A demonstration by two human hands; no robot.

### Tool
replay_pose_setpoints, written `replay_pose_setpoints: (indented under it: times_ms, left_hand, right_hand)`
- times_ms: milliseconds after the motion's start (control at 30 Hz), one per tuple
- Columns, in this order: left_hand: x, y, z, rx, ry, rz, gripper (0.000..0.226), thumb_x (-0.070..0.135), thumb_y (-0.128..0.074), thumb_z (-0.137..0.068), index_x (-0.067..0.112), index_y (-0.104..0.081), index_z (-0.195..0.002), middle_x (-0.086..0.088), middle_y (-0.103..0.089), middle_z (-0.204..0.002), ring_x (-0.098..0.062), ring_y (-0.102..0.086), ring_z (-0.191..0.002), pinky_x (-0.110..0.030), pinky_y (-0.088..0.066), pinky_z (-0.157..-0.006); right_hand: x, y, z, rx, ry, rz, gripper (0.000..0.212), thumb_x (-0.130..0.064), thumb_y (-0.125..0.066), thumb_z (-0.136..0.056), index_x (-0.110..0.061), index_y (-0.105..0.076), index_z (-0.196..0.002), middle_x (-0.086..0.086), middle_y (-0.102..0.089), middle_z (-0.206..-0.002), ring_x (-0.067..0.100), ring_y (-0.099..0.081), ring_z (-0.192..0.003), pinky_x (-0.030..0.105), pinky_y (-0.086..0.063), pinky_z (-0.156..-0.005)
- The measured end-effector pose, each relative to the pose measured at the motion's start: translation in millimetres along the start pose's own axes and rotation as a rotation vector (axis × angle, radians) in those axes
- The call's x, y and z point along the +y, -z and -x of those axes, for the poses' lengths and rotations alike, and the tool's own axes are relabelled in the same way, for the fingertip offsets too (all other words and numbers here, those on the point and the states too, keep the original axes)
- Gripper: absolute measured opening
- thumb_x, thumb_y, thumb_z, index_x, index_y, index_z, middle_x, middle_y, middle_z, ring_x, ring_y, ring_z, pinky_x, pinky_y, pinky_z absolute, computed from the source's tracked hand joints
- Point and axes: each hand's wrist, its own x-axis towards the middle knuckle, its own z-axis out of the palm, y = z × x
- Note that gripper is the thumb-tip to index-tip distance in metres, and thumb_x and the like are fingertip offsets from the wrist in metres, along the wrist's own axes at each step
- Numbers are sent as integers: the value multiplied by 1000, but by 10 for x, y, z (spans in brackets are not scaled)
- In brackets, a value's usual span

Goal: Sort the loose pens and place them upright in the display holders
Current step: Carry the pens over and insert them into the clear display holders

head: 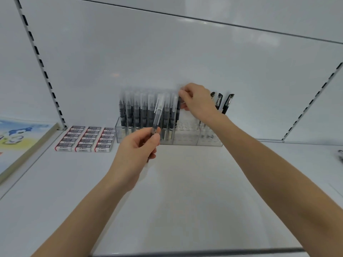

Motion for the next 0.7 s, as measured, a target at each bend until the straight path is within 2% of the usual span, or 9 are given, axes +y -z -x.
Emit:
replay_pose_setpoints:
  times_ms: [167,267,367,467,567,633,700]
  left_hand:
    - [-16,1,-6,24,26,100,21,8,-52,-90,24,-65,-86,9,-62,-62,1,-54,-54,-11,-44,-52]
    - [-19,11,5,31,20,106,20,7,-52,-89,23,-64,-89,9,-65,-61,2,-56,-54,-12,-45,-53]
    - [-19,-2,16,34,24,118,18,7,-53,-89,21,-63,-91,8,-68,-64,0,-58,-56,-14,-46,-54]
    - [-8,-22,14,18,42,137,12,9,-51,-91,19,-57,-89,6,-72,-68,-4,-62,-59,-18,-49,-57]
    - [-4,-48,-6,-28,39,146,10,10,-49,-92,17,-52,-85,4,-73,-71,-7,-64,-60,-19,-50,-55]
    - [-3,-115,-13,-70,22,135,9,9,-49,-92,15,-52,-86,3,-73,-71,-7,-65,-61,-17,-50,-53]
    - [-7,-219,-19,-100,-2,72,10,8,-51,-90,16,-53,-86,3,-72,-71,-7,-65,-61,-17,-49,-53]
  right_hand:
    - [41,-49,39,9,37,15,25,-15,-41,-97,4,-56,-90,24,-65,-88,39,-63,-85,51,-51,-80]
    - [106,-124,108,-13,43,14,18,-16,-40,-97,-7,-52,-88,16,-63,-83,37,-63,-82,50,-52,-78]
    - [97,-113,111,-55,10,-5,13,-18,-43,-97,-11,-52,-91,14,-64,-87,34,-64,-85,48,-52,-82]
    - [88,16,151,-31,-25,-13,21,-22,-49,-95,-6,-57,-104,13,-67,-96,25,-65,-92,41,-51,-87]
    - [8,221,398,52,-38,-270,12,-20,-54,-92,-12,-62,-90,4,-68,-83,15,-67,-78,30,-53,-77]
    - [-76,319,600,-49,-48,-419,12,-22,-57,-90,-14,-64,-84,0,-70,-78,8,-68,-71,23,-54,-68]
    - [-124,337,747,-164,-61,-463,10,-24,-61,-87,-16,-65,-85,-2,-71,-78,4,-67,-69,18,-52,-64]
